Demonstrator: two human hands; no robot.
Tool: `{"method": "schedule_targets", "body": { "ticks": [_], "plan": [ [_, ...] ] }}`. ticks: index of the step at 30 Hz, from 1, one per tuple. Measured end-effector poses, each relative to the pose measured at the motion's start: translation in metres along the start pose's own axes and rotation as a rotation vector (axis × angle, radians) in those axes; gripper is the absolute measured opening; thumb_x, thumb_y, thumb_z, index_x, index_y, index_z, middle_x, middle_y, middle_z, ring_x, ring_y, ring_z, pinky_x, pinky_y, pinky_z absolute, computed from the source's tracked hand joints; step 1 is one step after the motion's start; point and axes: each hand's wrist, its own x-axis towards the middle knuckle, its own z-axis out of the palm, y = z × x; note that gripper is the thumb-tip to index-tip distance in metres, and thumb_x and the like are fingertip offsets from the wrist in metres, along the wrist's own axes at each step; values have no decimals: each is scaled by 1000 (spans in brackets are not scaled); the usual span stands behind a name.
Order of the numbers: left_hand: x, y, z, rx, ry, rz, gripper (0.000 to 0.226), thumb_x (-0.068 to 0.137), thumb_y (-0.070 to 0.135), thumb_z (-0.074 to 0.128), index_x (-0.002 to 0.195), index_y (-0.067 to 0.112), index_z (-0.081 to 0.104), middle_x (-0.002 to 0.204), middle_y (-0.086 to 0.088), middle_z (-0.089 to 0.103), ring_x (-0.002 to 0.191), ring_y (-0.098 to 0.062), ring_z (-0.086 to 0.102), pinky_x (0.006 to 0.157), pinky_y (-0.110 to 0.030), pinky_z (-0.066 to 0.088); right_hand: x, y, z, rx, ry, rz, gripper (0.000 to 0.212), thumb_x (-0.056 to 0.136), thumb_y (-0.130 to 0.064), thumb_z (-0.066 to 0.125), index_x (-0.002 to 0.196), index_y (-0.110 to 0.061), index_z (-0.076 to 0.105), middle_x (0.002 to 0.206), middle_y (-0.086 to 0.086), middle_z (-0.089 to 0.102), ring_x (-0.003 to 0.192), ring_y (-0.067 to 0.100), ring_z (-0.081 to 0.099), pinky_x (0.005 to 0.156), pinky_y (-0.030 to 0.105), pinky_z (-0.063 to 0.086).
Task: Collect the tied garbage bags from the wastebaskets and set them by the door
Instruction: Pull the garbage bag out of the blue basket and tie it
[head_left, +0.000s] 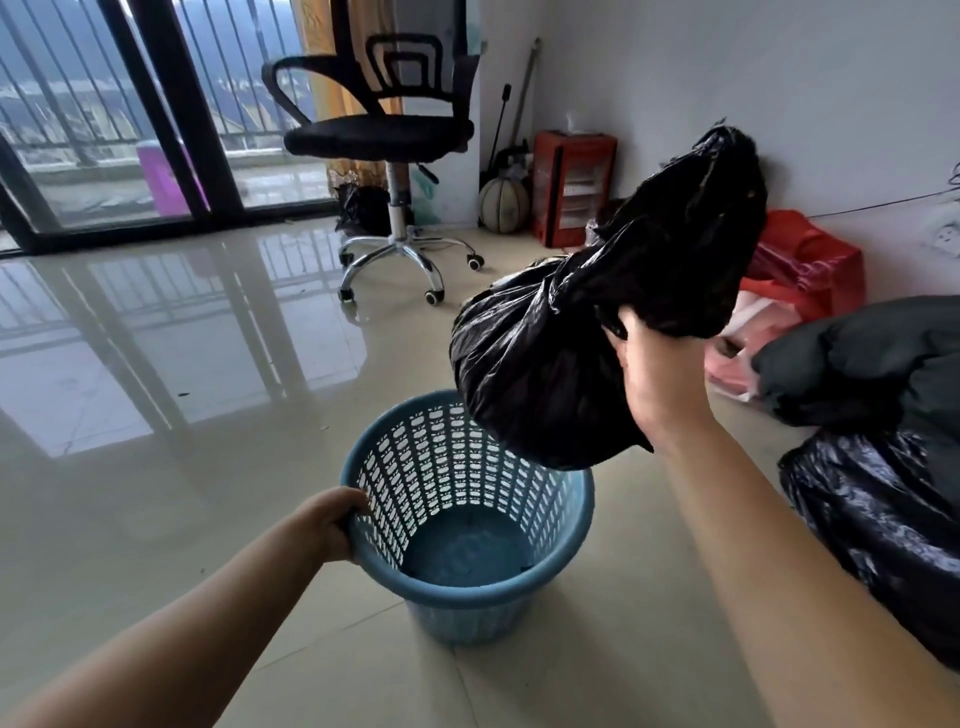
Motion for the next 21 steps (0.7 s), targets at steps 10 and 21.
{"method": "schedule_targets", "body": {
  "ticks": [10, 21],
  "plan": [
    [24, 15, 79, -400, 56, 114, 39, 96, 9, 38, 135, 9, 36, 138, -16, 47, 126, -37, 47, 99, -61, 41, 6, 17, -62, -520, 91, 32, 12, 87, 1, 51, 92, 5, 61, 79, 14, 54, 72, 22, 48, 63, 29, 36],
    [38, 11, 102, -310, -222, 224, 53, 93, 29, 57, 139, 17, 35, 135, -19, 47, 108, -32, 55, 69, -42, 56, -24, 80, -98, -515, -178, 659, 31, 87, 15, 41, 101, -10, 53, 102, 14, 59, 95, 27, 57, 84, 41, 51]
  ]
}}
